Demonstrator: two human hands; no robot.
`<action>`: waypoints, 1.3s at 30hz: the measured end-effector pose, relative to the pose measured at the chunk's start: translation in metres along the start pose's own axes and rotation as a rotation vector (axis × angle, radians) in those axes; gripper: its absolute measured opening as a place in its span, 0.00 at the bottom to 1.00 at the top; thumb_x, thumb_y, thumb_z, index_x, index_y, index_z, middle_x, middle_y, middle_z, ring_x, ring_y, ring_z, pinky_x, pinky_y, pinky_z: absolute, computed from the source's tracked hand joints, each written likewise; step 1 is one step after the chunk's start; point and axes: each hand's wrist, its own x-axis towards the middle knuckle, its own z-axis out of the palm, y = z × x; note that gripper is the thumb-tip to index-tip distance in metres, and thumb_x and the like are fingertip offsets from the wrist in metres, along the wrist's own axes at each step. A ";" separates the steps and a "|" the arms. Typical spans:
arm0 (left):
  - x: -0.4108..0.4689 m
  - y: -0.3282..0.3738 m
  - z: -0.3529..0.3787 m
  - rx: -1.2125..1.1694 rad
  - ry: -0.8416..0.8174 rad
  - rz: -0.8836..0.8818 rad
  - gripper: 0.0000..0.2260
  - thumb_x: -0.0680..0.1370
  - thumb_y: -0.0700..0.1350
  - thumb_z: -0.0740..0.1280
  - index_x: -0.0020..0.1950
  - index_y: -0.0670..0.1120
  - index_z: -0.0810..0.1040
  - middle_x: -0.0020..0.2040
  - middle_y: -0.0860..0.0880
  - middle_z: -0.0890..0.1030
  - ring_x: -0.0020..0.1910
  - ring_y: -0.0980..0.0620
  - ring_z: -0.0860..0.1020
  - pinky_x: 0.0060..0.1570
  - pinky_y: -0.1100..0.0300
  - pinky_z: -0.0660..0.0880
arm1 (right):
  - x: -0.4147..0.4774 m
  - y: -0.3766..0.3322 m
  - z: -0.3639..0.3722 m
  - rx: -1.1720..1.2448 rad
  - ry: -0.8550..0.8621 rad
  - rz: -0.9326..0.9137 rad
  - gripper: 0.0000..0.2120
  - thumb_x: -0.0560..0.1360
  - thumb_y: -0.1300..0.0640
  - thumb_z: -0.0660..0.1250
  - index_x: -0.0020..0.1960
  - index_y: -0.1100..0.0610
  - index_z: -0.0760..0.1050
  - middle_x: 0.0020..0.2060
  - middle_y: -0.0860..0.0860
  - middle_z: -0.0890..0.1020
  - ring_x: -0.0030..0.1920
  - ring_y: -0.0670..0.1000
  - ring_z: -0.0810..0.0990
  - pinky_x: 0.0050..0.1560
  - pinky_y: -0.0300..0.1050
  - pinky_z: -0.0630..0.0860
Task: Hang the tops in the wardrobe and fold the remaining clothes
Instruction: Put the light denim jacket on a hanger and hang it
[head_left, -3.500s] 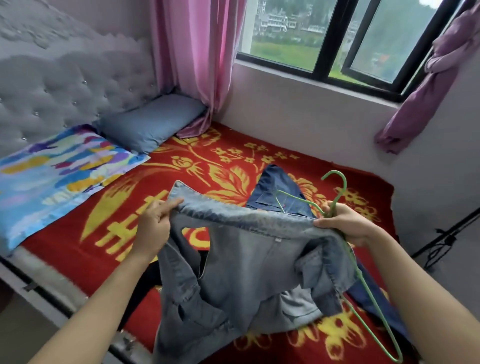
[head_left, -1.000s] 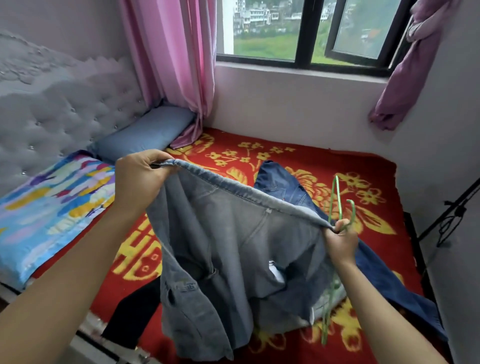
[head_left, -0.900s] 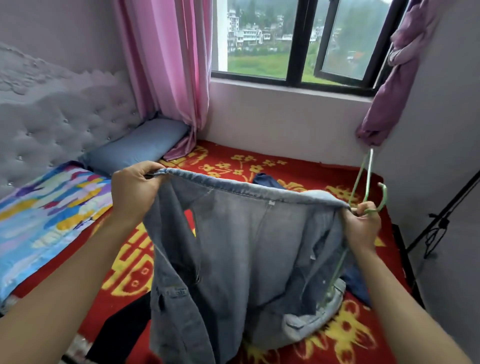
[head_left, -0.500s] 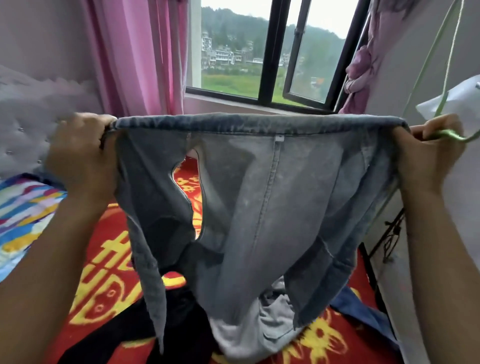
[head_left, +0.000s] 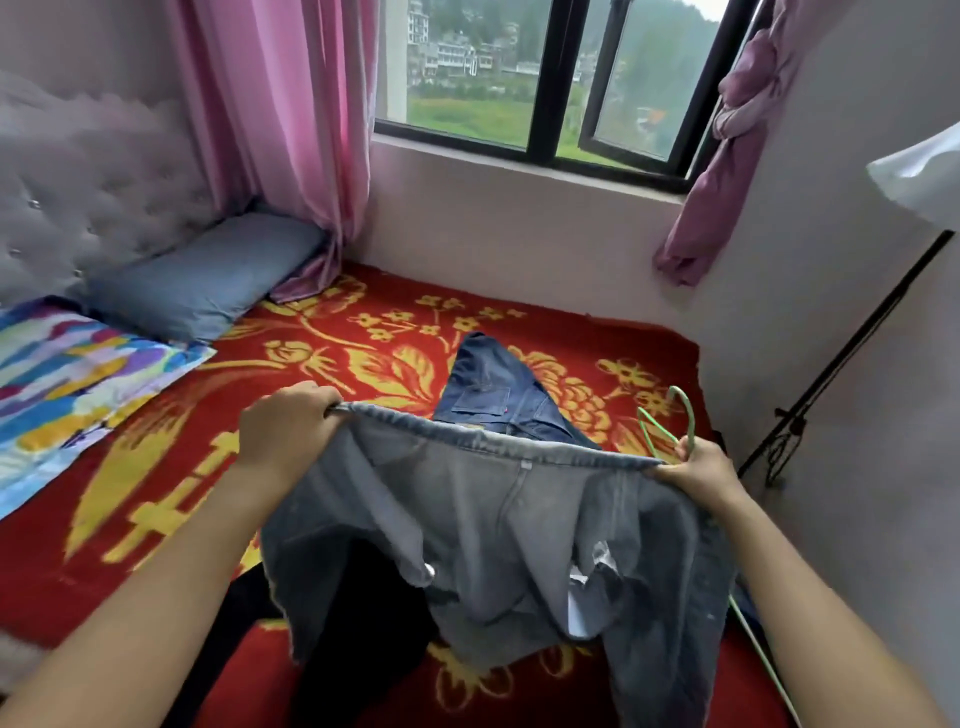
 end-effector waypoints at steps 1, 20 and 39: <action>-0.004 -0.003 0.007 0.052 -0.035 -0.026 0.09 0.76 0.50 0.66 0.50 0.47 0.81 0.46 0.46 0.80 0.48 0.42 0.79 0.43 0.52 0.73 | 0.001 0.010 0.006 0.013 -0.018 0.038 0.23 0.64 0.64 0.76 0.31 0.55 0.60 0.29 0.52 0.69 0.34 0.51 0.67 0.35 0.47 0.60; -0.013 0.035 0.069 0.241 -0.273 0.099 0.16 0.75 0.59 0.65 0.38 0.49 0.66 0.40 0.50 0.80 0.44 0.47 0.80 0.33 0.61 0.65 | -0.044 -0.023 -0.016 0.457 -0.590 -0.072 0.10 0.79 0.60 0.61 0.40 0.56 0.64 0.25 0.49 0.67 0.21 0.44 0.58 0.19 0.33 0.54; -0.031 0.046 0.065 -0.029 -0.101 0.100 0.16 0.77 0.50 0.66 0.35 0.45 0.65 0.27 0.53 0.64 0.30 0.46 0.70 0.25 0.59 0.57 | -0.087 -0.059 0.009 0.258 -0.608 -0.174 0.08 0.78 0.65 0.61 0.51 0.66 0.78 0.20 0.45 0.64 0.20 0.42 0.60 0.22 0.33 0.58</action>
